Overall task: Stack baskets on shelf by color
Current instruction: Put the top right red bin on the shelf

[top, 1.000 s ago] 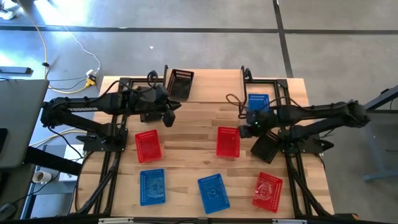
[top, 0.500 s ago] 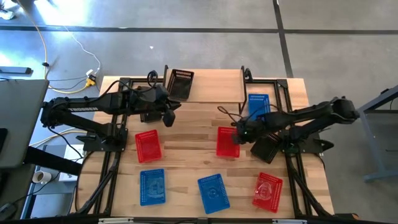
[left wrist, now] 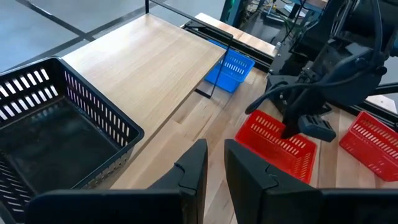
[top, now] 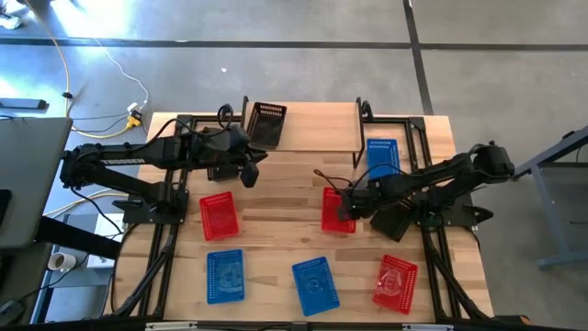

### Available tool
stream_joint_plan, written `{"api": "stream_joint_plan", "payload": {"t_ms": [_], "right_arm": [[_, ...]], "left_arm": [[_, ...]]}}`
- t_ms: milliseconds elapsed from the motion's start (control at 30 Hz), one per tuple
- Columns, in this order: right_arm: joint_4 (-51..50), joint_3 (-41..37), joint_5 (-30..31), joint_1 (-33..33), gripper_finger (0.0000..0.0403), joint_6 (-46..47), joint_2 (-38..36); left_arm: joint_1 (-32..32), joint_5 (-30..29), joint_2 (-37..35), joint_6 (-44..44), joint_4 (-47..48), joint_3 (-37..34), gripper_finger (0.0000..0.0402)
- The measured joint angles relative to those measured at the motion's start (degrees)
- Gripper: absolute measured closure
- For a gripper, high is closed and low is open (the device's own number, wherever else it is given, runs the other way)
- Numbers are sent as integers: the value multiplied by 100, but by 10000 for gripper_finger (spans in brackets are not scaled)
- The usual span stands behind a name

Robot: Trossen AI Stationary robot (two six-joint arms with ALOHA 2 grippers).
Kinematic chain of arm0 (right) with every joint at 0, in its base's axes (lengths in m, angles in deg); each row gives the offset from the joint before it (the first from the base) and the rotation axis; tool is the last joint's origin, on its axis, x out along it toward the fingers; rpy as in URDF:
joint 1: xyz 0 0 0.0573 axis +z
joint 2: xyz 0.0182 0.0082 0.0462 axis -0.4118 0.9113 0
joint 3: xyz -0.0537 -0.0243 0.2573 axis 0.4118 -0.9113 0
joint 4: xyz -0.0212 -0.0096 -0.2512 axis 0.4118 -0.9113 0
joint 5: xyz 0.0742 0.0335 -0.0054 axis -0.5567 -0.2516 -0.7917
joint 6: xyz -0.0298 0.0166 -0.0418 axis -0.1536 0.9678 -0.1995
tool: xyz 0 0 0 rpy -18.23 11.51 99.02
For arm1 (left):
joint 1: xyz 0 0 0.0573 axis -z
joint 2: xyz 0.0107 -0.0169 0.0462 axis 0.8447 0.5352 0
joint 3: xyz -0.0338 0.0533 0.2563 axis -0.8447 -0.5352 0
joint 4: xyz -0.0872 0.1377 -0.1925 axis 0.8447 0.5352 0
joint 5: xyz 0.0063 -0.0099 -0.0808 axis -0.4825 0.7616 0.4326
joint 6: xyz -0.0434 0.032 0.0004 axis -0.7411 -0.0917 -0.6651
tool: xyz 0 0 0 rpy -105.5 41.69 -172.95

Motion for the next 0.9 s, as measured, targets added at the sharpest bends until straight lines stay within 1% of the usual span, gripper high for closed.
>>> {"api": "stream_joint_plan", "payload": {"t_ms": [33,100,200,333,467,633,900], "right_arm": [[24,0,17,0,379,-1,-1],[27,0,76,0,396,-2,-18],[49,0,99,0,392,101,-42],[47,173,162,-2,400,20,-50],[48,558,309,-2,401,-333,-55],[-89,1178,629,-41,402,-700,-55],[-592,2234,1051,-479,402,-1272,-55]], "left_arm": [[0,0,0,-1,0,0,355],[0,0,0,-2,0,0,355],[0,0,0,0,1,0,355],[0,-3,0,0,0,0,355],[0,-4,0,0,2,0,355],[0,-10,0,-2,2,0,355],[0,-21,0,0,2,0,355]]}}
